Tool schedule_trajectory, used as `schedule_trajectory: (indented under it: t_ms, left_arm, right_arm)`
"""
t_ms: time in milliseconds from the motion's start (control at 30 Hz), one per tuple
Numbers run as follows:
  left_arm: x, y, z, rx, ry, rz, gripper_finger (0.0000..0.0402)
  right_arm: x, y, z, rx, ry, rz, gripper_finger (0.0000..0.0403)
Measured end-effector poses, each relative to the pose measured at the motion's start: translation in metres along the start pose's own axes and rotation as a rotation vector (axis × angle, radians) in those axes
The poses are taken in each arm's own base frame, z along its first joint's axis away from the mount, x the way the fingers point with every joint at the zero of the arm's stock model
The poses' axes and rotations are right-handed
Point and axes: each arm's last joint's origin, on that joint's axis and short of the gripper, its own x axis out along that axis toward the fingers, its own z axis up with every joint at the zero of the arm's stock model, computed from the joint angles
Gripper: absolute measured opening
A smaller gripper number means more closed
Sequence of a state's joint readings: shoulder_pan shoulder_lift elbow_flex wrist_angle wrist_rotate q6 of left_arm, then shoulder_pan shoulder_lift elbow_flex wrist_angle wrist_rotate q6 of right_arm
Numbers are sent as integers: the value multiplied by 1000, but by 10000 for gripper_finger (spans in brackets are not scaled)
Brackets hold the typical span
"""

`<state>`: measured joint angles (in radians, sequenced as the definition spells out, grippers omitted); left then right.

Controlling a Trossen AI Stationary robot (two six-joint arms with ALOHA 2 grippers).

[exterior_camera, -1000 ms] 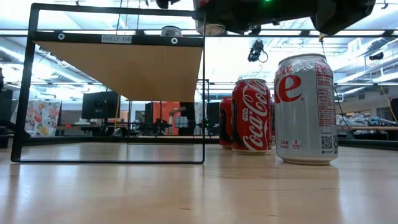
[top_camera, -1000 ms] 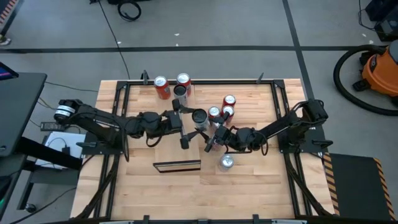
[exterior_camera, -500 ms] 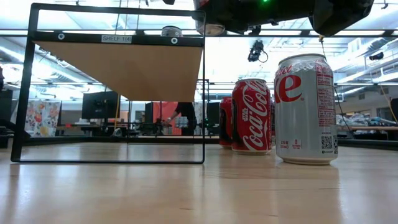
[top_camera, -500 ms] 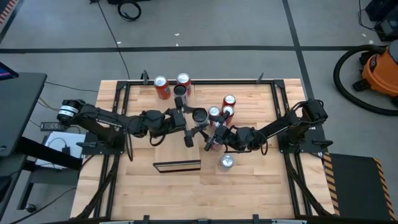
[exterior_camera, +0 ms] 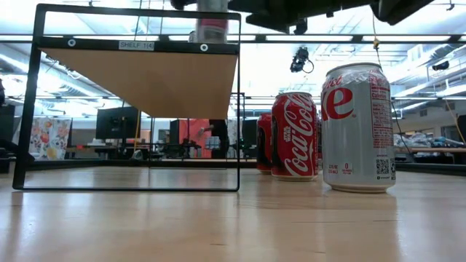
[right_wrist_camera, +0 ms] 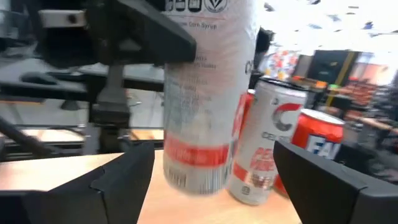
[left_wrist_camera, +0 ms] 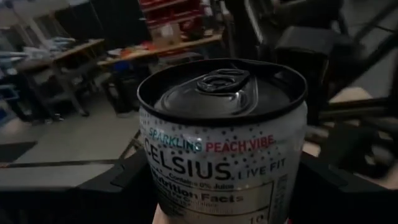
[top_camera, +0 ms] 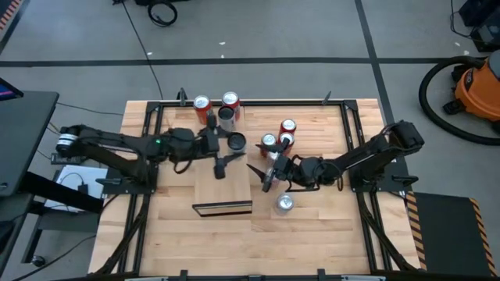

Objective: Place canned beverage on shelf
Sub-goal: Put the white-pink soda can on the shelf and align it with the other white-pink soda can

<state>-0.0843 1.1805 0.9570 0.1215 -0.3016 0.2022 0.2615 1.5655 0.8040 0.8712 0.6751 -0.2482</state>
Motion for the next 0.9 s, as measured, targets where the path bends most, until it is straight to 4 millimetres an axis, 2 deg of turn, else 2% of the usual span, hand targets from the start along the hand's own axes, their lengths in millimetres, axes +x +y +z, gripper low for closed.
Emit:
schedule_trajectory:
  t_ms: [167,300,400,533,667,800,900]
  left_arm:
    - [-34,8,2,-29,80,-155,268]
    - [-59,13,2,-60,127,-271,268]
    - [-69,14,0,-65,166,-327,268]
    - [-70,12,-9,-60,165,-343,268]
    - [-64,11,-31,-52,151,-326,268]
    - [-60,22,-31,-71,36,-269,268]
    - [-54,26,-45,-94,31,-250,271]
  right_arm:
    - [-9,-6,10,16,54,78,344]
    - [-14,-14,17,83,81,245,340]
    - [-12,-18,13,102,117,370,338]
    - [-7,-23,7,111,143,366,339]
    - [-1,-24,-1,107,166,375,338]
    - [6,-27,-5,126,146,405,338]
    - [14,-33,-7,137,108,400,338]
